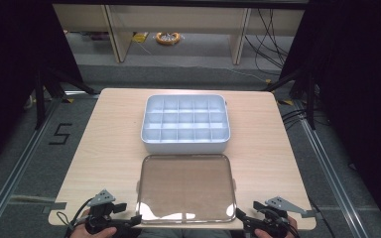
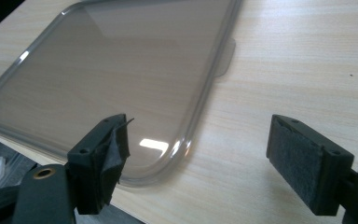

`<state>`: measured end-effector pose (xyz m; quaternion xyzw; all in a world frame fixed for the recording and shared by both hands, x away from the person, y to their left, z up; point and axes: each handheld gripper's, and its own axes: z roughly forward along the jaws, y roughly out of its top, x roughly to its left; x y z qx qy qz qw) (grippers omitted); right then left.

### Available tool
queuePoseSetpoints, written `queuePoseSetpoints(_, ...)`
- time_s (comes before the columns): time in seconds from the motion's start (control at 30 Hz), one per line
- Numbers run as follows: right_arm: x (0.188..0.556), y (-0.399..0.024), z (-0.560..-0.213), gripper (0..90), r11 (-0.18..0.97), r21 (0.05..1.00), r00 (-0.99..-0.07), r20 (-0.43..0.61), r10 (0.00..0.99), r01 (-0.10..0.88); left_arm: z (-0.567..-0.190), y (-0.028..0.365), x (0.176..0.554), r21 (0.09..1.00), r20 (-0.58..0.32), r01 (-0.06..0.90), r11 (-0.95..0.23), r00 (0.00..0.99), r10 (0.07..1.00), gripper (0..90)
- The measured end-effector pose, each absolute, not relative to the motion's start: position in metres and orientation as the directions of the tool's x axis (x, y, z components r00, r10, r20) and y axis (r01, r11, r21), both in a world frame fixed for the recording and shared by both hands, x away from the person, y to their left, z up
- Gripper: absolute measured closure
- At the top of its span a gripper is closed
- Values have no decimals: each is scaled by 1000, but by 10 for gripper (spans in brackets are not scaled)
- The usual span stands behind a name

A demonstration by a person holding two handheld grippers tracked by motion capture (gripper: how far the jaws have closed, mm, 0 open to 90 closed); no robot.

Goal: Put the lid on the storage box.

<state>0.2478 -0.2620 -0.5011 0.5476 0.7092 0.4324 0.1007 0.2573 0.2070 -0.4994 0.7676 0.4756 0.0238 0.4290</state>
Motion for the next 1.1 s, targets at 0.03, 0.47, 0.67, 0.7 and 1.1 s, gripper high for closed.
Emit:
queuePoseSetpoints(0.03, 247, -260, -500, 220, 8, 712, -363, 348, 864, 702, -499, 207, 257, 681, -372, 710, -179, 546, 751, 208)
queuePoseSetpoints(0.47, 246, -258, -499, 208, -31, 705, -347, 386, 855, 708, -499, 203, 256, 690, -381, 702, -178, 561, 735, 191)
queuePoseSetpoints(0.67, 251, -258, -500, 203, -9, 731, -378, 363, 852, 682, -499, 201, 259, 700, -379, 693, -174, 566, 732, 172)
queuePoseSetpoints(0.7, 254, -256, -501, 206, -2, 740, -393, 359, 847, 673, -499, 201, 260, 696, -373, 694, -185, 570, 732, 169)
queuePoseSetpoints(1.1, 275, -247, -503, 259, -14, 732, -382, 372, 846, 681, -500, 195, 281, 688, -377, 711, -148, 524, 764, 204)
